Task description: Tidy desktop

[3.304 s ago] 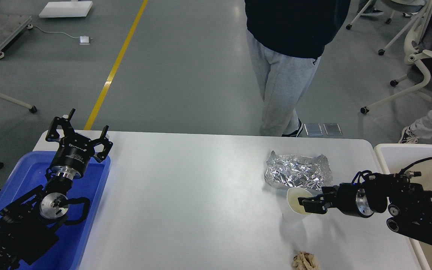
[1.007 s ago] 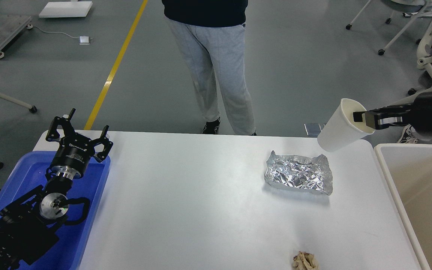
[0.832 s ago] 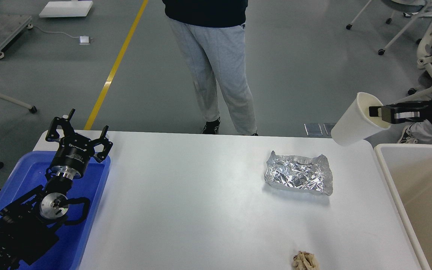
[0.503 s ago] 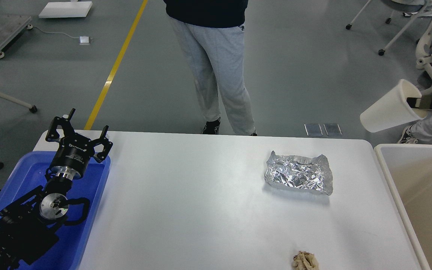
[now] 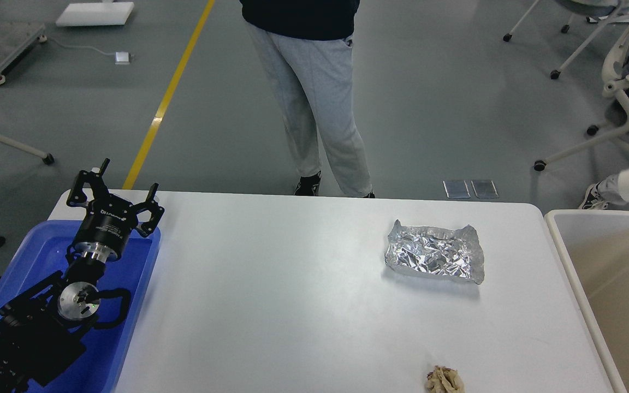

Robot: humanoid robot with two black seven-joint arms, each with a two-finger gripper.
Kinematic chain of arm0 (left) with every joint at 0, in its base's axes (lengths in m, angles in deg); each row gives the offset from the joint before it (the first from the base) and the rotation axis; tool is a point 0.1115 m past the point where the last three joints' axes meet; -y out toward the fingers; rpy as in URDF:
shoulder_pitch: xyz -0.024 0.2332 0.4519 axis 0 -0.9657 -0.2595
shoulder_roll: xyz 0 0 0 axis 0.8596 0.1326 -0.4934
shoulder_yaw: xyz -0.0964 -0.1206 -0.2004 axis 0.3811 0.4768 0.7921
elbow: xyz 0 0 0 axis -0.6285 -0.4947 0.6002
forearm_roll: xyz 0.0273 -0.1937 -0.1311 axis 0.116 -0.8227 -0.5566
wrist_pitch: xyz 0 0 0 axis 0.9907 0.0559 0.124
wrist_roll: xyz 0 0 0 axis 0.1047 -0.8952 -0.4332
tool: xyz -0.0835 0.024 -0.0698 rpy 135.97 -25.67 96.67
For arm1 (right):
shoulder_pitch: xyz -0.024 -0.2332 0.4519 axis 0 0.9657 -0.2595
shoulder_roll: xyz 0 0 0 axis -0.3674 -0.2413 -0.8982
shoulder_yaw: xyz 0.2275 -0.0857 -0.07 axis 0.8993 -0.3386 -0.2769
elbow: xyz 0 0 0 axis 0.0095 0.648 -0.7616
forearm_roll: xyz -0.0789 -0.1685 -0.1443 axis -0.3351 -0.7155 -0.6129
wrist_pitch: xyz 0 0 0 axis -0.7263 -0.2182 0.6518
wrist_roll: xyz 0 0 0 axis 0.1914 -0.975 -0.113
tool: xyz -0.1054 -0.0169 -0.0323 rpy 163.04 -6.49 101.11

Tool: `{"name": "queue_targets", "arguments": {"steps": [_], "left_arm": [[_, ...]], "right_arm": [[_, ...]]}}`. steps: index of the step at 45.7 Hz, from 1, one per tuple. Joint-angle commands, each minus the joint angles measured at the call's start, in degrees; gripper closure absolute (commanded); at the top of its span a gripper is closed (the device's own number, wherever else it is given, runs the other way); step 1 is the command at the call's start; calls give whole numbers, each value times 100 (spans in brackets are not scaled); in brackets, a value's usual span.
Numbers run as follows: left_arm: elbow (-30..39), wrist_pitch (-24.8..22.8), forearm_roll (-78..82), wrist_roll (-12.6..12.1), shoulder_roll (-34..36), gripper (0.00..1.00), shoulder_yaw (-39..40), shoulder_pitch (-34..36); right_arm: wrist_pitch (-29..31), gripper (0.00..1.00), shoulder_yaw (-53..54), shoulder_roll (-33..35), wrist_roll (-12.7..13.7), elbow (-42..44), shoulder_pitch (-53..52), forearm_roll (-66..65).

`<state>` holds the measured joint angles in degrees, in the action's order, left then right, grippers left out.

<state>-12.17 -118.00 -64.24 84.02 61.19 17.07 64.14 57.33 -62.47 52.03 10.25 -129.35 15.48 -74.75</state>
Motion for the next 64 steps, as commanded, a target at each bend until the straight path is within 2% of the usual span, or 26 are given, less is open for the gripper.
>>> {"name": "queue_targets", "arguments": {"steps": [1, 16, 28, 35, 42, 62, 63, 64], "left_arm": [[0, 2, -1, 1, 0, 0, 7, -2], [0, 2, -1, 1, 0, 0, -2, -2], [0, 2, -1, 1, 0, 0, 7, -2], [0, 2, -1, 1, 0, 0, 7, -2], [0, 11, -1, 1, 0, 0, 7, -2], [0, 11, -1, 1, 0, 0, 7, -2], [0, 11, -1, 1, 0, 0, -2, -2], [0, 11, -1, 1, 0, 0, 7, -2]], "right_arm": [[-73, 100, 22, -845, -45, 1492, 1200, 1767], [-81, 100, 145, -2286, 17, 3232, 2369, 3094], [-99, 100, 593, -3429, 122, 4472, 2765, 3165], [-564, 100, 786, -3781, 245, 4613, 2783, 3174], [-776, 100, 901, -3930, 289, 4613, 2765, 3165], [-1224, 100, 901, -3939, 307, 4613, 2713, 3165], [-1233, 92, 901, -3948, 298, 4613, 2713, 3157], [-1250, 74, 901, -3948, 298, 4613, 2713, 3157]]}}
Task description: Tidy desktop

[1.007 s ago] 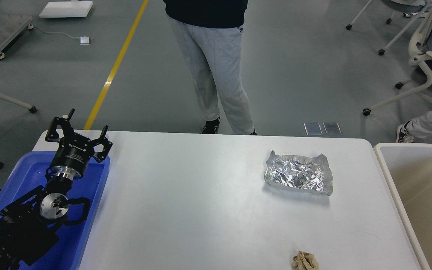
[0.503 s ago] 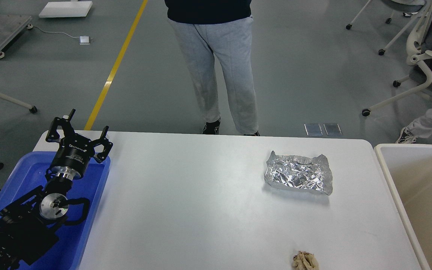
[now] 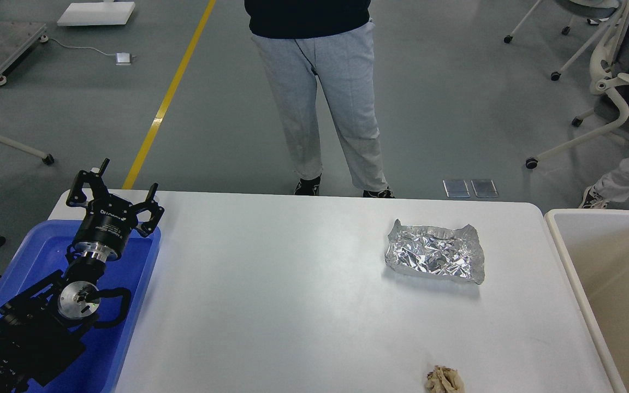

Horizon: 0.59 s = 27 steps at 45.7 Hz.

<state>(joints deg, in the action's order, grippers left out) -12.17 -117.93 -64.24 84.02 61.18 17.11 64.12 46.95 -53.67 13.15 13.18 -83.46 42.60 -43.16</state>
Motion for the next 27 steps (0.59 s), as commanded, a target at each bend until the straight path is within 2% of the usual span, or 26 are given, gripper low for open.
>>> {"name": "queue_targets", "arguments": {"steps": [1, 2, 3, 4, 7, 27], "left_arm": [[0, 4, 0, 0, 0, 0, -6, 0], [0, 4, 0, 0, 0, 0, -6, 0], [0, -5, 0, 0, 0, 0, 3, 0], [0, 4, 0, 0, 0, 0, 3, 0], [0, 4, 0, 0, 0, 0, 3, 0], [0, -5, 0, 0, 0, 0, 3, 9]], "right_arm": [[-230, 53, 30, -68, 6, 33, 1, 7], [-247, 33, 30, -77, 6, 42, 1, 7], [-291, 16, 38, -86, 6, 42, 1, 16], [-326, 10, 47, -86, 6, 42, 1, 16], [-414, 3, 47, -86, 6, 42, 10, 7], [-432, 1, 56, -59, 6, 42, -87, 7]]}}
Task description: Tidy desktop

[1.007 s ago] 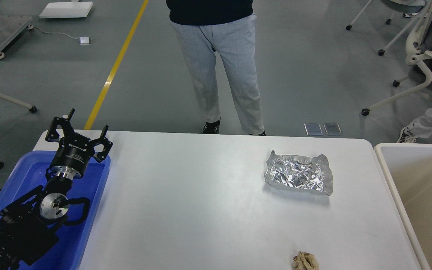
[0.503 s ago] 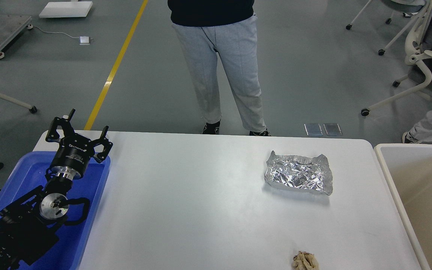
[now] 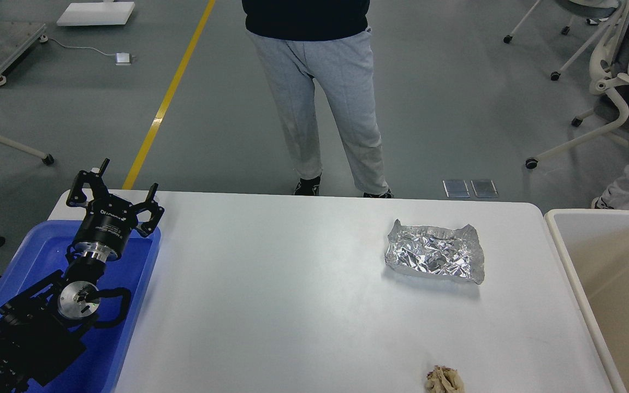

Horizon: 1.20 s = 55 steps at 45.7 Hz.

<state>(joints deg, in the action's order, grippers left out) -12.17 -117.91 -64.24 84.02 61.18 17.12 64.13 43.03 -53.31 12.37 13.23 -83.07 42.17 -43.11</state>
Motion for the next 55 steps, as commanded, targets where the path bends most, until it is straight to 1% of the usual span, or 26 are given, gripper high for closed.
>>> {"name": "queue_targets", "arguments": {"steps": [1, 6, 9, 12, 16, 19, 29, 36, 41, 45, 50, 55], "left_arm": [[0, -7, 0, 0, 0, 0, -7, 9], [0, -7, 0, 0, 0, 0, 2, 0], [0, -7, 0, 0, 0, 0, 2, 0], [0, -7, 0, 0, 0, 0, 2, 0], [0, -7, 0, 0, 0, 0, 2, 0], [0, 2, 0, 0, 0, 0, -7, 0], [0, 2, 0, 0, 0, 0, 2, 0], [0, -7, 0, 0, 0, 0, 2, 0], [0, 2, 0, 0, 0, 0, 2, 0], [0, -7, 0, 0, 0, 0, 2, 0], [0, 2, 0, 0, 0, 0, 2, 0], [0, -7, 0, 0, 0, 0, 2, 0]], "right_arm": [[-32, 1, 20, 18, 0, 3, -53, 2], [-23, 2, 160, 18, -8, -6, -132, 19], [56, 2, 528, 35, -17, -76, -150, 28], [152, 2, 1344, 53, -26, -120, -167, 28], [389, 1, 2786, 88, -44, -426, -167, -77], [513, 1, 3420, 333, -44, -891, -106, -200], [600, 1, 4115, 1186, -44, -2992, 403, -402], [1154, 1, 5204, 1266, -44, -3994, 834, -525], [1374, 1, 6004, 1135, -44, -4741, 1299, -1087], [1462, 1, 6620, 748, -52, -5261, 1546, -1834], [1462, 1, 7174, 204, -52, -5507, 1608, -2642], [1436, 1, 7333, -236, -61, -5665, 1608, -3144]]}}
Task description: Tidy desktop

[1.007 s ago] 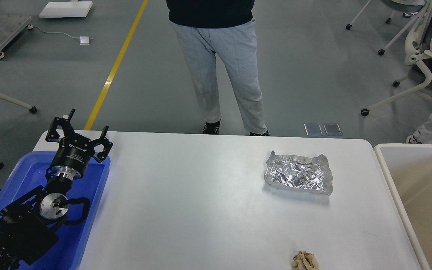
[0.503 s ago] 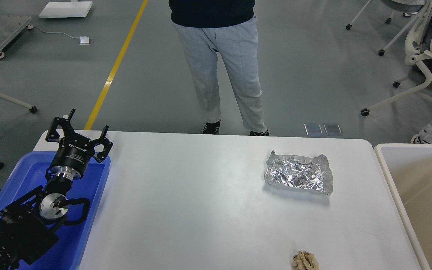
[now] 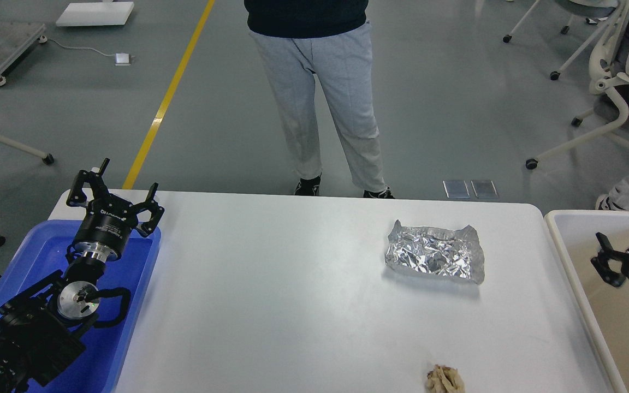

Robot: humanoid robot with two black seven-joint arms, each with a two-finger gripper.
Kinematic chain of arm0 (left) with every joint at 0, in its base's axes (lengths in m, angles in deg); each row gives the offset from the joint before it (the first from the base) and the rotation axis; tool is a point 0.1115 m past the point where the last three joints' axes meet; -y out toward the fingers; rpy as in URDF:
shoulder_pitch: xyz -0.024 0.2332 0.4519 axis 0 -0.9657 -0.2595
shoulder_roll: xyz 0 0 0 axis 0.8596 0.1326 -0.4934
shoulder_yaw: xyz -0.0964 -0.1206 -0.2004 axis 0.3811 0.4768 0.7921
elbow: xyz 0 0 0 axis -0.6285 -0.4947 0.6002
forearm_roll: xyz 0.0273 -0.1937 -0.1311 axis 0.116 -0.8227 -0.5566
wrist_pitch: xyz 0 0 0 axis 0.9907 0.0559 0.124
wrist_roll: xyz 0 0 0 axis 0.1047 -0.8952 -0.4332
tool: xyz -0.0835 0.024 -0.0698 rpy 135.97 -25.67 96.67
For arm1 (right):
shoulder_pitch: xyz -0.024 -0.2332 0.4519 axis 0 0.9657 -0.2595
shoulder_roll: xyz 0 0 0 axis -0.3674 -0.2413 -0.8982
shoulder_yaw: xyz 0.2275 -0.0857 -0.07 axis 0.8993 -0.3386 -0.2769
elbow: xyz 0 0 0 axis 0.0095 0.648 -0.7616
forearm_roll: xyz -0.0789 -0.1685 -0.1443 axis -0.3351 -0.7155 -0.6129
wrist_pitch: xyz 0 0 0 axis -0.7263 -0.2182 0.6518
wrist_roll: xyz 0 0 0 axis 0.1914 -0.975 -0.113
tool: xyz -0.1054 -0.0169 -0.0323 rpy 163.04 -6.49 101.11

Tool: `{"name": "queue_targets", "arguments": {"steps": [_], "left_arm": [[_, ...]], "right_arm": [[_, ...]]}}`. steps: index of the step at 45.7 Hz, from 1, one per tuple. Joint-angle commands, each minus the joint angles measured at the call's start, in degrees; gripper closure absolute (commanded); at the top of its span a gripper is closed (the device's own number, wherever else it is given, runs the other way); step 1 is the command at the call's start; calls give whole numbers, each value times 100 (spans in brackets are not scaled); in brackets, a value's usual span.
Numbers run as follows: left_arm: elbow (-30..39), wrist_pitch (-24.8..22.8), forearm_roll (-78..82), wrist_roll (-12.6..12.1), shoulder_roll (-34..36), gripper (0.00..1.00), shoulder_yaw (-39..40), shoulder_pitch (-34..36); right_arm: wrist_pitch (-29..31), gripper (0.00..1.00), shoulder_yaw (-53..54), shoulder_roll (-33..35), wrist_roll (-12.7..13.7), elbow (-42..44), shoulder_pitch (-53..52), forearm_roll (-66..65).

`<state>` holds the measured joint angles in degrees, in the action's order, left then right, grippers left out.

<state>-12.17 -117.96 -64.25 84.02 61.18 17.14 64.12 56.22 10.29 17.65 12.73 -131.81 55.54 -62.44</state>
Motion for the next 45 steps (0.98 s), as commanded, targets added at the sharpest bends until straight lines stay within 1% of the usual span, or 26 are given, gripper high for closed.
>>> {"name": "queue_targets", "arguments": {"steps": [1, 6, 11, 24, 45], "left_arm": [[0, -2, 1, 0, 0, 0, 0, 1], [0, -2, 1, 0, 0, 0, 0, 1], [0, -2, 1, 0, 0, 0, 0, 1], [0, -2, 1, 0, 0, 0, 0, 1], [0, -2, 1, 0, 0, 0, 0, 1]], "right_arm": [[109, 1, 981, -834, -20, -809, 262, -1256], [109, 1, 1174, -1116, -29, -888, 175, -1291], [56, 1, 1201, -1160, -29, -915, 96, -1414], [-585, 1, 1227, -1309, -46, -836, -98, -1528], [-603, 1, 1219, -1380, -46, -827, -63, -1493]]}}
